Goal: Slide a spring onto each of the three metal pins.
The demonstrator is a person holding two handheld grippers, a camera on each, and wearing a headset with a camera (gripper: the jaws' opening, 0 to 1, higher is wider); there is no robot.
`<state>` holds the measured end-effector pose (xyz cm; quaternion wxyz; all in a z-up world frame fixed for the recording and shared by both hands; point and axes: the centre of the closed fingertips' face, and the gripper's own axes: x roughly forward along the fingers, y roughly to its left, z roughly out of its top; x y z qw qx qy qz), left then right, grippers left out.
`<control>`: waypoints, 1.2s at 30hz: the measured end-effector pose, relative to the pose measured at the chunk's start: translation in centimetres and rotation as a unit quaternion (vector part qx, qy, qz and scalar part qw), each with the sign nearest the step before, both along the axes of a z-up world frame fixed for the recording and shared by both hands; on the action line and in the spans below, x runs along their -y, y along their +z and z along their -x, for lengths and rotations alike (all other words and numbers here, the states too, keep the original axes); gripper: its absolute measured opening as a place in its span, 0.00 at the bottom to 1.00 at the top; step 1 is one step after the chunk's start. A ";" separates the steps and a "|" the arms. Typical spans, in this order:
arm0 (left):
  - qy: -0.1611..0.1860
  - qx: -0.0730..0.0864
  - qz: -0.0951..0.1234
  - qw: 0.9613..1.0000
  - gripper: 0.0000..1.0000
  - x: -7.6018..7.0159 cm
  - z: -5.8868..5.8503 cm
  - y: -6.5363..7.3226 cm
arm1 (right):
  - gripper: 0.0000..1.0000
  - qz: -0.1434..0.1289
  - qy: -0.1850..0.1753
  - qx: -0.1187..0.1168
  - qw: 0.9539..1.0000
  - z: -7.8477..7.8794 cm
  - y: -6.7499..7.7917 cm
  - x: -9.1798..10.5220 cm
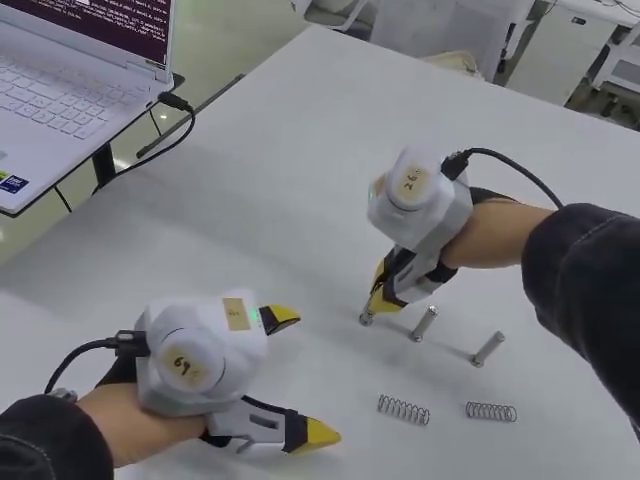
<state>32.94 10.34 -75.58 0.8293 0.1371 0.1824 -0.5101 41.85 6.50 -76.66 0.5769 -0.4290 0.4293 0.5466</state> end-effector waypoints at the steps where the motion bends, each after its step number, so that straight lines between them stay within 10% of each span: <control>1: -0.001 0.000 0.000 1.000 0.72 0.0 0.0 0.0 | 0.08 0.000 -0.001 -0.002 1.000 0.1 -0.1 0.0; 22: -0.002 0.000 -0.002 1.000 0.72 0.1 0.3 0.1 | 0.11 -0.003 -0.015 -0.006 1.000 0.5 -1.3 0.3; 36: -0.009 -0.001 -0.006 1.000 0.70 0.3 0.4 0.1 | 0.20 -0.027 -0.031 0.008 0.999 0.2 0.4 0.5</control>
